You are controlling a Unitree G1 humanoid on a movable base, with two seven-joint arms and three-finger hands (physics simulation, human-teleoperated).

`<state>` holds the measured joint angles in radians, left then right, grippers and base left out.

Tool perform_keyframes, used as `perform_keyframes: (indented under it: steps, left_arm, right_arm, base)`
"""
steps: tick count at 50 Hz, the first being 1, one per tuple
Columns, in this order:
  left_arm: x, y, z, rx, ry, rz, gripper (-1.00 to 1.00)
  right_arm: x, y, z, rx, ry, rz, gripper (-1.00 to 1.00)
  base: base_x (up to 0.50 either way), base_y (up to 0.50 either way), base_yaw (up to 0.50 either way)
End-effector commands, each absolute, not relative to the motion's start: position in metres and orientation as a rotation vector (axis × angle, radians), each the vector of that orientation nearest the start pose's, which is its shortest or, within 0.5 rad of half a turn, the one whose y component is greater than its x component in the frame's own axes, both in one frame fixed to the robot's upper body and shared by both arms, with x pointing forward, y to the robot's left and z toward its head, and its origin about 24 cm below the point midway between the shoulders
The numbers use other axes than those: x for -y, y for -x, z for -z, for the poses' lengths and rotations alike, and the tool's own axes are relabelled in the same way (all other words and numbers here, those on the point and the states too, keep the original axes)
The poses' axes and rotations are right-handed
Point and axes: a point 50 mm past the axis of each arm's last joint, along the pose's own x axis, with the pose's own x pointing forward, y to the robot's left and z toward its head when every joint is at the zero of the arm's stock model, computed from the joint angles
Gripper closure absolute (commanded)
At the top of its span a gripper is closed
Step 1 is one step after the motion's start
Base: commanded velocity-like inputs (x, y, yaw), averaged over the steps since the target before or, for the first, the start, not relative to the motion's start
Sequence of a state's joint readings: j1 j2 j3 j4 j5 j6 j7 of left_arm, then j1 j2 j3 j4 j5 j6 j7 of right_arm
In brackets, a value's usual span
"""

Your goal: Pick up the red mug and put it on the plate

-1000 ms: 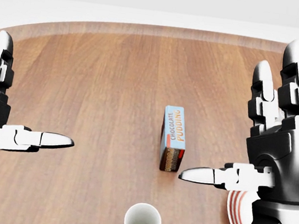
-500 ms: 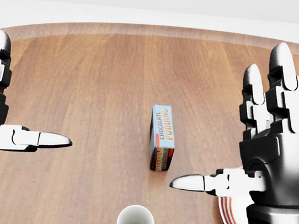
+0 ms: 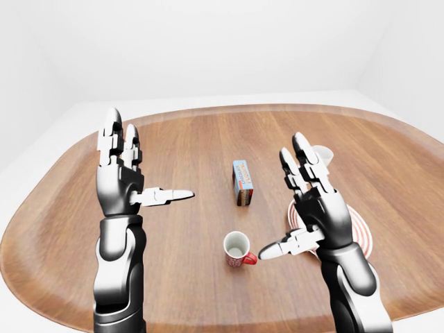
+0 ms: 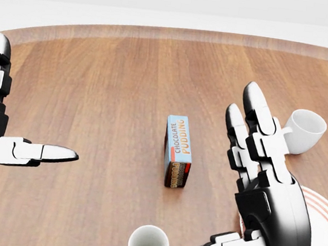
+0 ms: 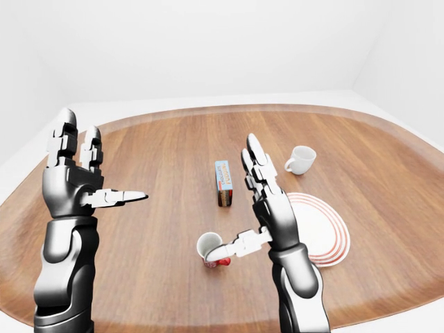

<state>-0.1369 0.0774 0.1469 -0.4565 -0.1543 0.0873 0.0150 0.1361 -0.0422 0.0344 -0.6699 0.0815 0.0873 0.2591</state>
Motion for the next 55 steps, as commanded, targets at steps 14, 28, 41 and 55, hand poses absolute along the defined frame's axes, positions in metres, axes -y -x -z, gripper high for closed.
perform_keyframes:
  steps: [14, 28, 41, 55]
  left_arm:
    - [-0.182, -0.247, -0.174, 0.519, 0.061, -0.067, -1.00]
    - [-0.183, -0.247, -0.175, 0.526, 0.060, -0.072, -1.00]
    - [-0.183, -0.246, -0.177, 0.533, 0.062, -0.069, -1.00]
    - [-0.183, -0.247, -0.176, 0.527, 0.062, -0.071, -1.00]
  right_arm:
    - [0.117, -0.202, -0.140, 0.382, 0.038, -0.413, -1.00]
    - [0.096, -0.211, -0.126, 0.323, 0.096, -0.509, -1.00]
    - [0.091, -0.212, -0.117, 0.282, 0.176, -0.537, -1.00]
    - [0.088, -0.214, -0.111, 0.255, 0.246, -0.554, -1.00]
  base:
    - [0.00, 0.00, 0.00]
    - [0.00, 0.00, 0.00]
    - [0.00, 0.00, 0.00]
    - [0.00, 0.00, 0.00]
